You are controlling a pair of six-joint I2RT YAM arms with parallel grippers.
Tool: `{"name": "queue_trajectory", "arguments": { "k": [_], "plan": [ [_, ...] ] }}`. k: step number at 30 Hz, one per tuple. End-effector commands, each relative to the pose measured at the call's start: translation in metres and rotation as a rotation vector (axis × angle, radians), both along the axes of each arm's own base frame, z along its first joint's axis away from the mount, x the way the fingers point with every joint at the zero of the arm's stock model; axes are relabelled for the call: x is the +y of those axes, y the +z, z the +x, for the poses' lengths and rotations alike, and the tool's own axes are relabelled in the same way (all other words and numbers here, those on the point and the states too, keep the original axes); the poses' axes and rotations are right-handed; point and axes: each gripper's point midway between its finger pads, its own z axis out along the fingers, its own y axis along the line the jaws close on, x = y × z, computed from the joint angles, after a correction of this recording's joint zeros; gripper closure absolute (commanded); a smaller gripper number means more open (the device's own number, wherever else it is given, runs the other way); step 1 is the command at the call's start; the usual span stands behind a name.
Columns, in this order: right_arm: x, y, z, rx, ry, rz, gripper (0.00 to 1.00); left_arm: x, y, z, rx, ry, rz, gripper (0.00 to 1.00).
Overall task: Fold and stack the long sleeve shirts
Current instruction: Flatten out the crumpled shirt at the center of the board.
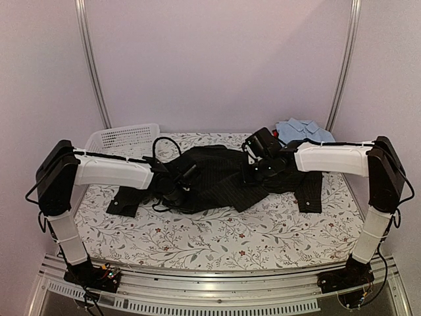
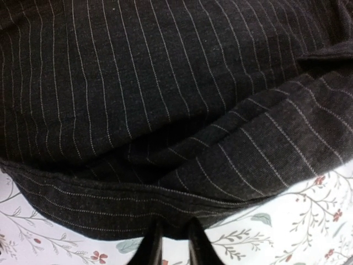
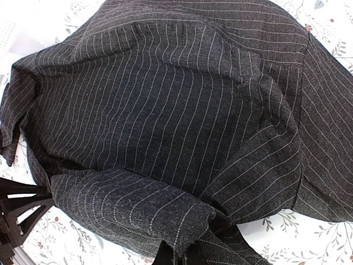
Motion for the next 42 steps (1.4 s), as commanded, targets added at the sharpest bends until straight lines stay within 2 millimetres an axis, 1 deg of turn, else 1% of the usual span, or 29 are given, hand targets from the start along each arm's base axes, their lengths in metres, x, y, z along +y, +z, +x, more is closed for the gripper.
{"name": "queue_trajectory", "arguments": {
  "k": [1,4,6,8,9,10,11,13,14,16,19,20,23,24,25,27,28,31,32,34,36,37,39,40,41,42],
  "plan": [
    [-0.003,0.026,-0.002,-0.036,-0.012,0.031,1.0,0.003,0.009,0.003,-0.051,0.005,0.015,0.99],
    [-0.004,0.034,-0.004,-0.032,-0.012,0.033,1.0,0.007,0.03,0.003,-0.078,0.001,-0.008,1.0],
    [-0.007,0.039,-0.006,-0.025,-0.013,0.023,1.0,0.01,0.05,0.0,-0.093,-0.012,-0.035,1.0],
    [-0.012,0.042,-0.009,-0.014,-0.015,0.002,1.0,0.015,0.074,-0.004,-0.114,-0.037,-0.077,1.0],
    [-0.016,0.044,-0.01,-0.009,-0.017,-0.011,1.0,0.019,0.086,-0.008,-0.122,-0.048,-0.096,1.0],
    [-0.021,0.043,-0.011,0.002,-0.022,-0.026,1.0,0.024,0.103,-0.012,-0.136,-0.06,-0.13,1.0],
    [-0.026,0.041,-0.013,0.014,-0.021,-0.04,1.0,0.03,0.113,-0.015,-0.135,-0.069,-0.161,1.0],
    [-0.032,0.035,-0.02,0.053,-0.012,-0.062,1.0,0.047,0.127,-0.018,-0.13,-0.065,-0.213,1.0],
    [-0.033,0.029,-0.023,0.076,-0.006,-0.074,1.0,0.055,0.13,-0.02,-0.125,-0.06,-0.233,1.0],
    [-0.034,0.017,-0.032,0.128,0.013,-0.092,1.0,0.074,0.128,-0.022,-0.099,-0.046,-0.263,1.0],
    [-0.026,-0.002,-0.05,0.211,0.063,-0.087,1.0,0.099,0.115,-0.021,-0.051,-0.008,-0.259,1.0],
    [-0.021,-0.007,-0.057,0.23,0.081,-0.093,1.0,0.107,0.108,-0.02,-0.027,0.013,-0.257,1.0],
    [0.004,-0.02,-0.085,0.275,0.159,-0.073,0.99,0.123,0.079,-0.024,0.055,0.056,-0.237,1.0],
    [0.012,-0.025,-0.095,0.293,0.186,-0.074,0.98,0.126,0.071,-0.025,0.083,0.061,-0.233,1.0],
    [0.016,-0.035,-0.104,0.317,0.198,-0.092,0.98,0.128,0.065,-0.028,0.108,0.064,-0.23,1.0],
    [0.016,-0.053,-0.121,0.351,0.211,-0.124,0.97,0.127,0.06,-0.036,0.14,0.057,-0.239,1.0],
    [0.013,-0.059,-0.129,0.372,0.208,-0.119,0.97,0.126,0.057,-0.043,0.161,0.047,-0.248,1.0],
    [0.004,-0.069,-0.153,0.427,0.216,-0.09,0.96,0.133,0.043,-0.066,0.247,0.049,-0.227,1.0],
    [0.002,-0.069,-0.161,0.439,0.22,-0.083,0.96,0.136,0.039,-0.072,0.272,0.056,-0.216,1.0],
    [0.004,-0.072,-0.18,0.459,0.249,-0.098,0.96,0.135,0.042,-0.078,0.294,0.06,-0.225,1.0],
    [0.009,-0.073,-0.193,0.475,0.268,-0.106,0.96,0.136,0.046,-0.081,0.302,0.063,-0.227,0.97],
    [0.011,-0.073,-0.199,0.481,0.273,-0.111,0.95,0.135,0.049,-0.081,0.306,0.061,-0.225,0.94],
    [0.008,-0.068,-0.199,0.468,0.253,-0.121,0.9,0.138,0.06,-0.077,0.284,0.059,-0.208,0.83],
    [0.005,-0.062,-0.194,0.437,0.229,-0.128,0.84,0.138,0.069,-0.072,0.261,0.06,-0.206,0.78],
    [0.001,-0.054,-0.188,0.407,0.208,-0.136,0.78,0.137,0.078,-0.067,0.238,0.056,-0.208,0.71],
    [-0.002,-0.04,-0.181,0.368,0.188,-0.128,0.72,0.135,0.088,-0.062,0.217,0.055,-0.215,0.67]
  ]
}}
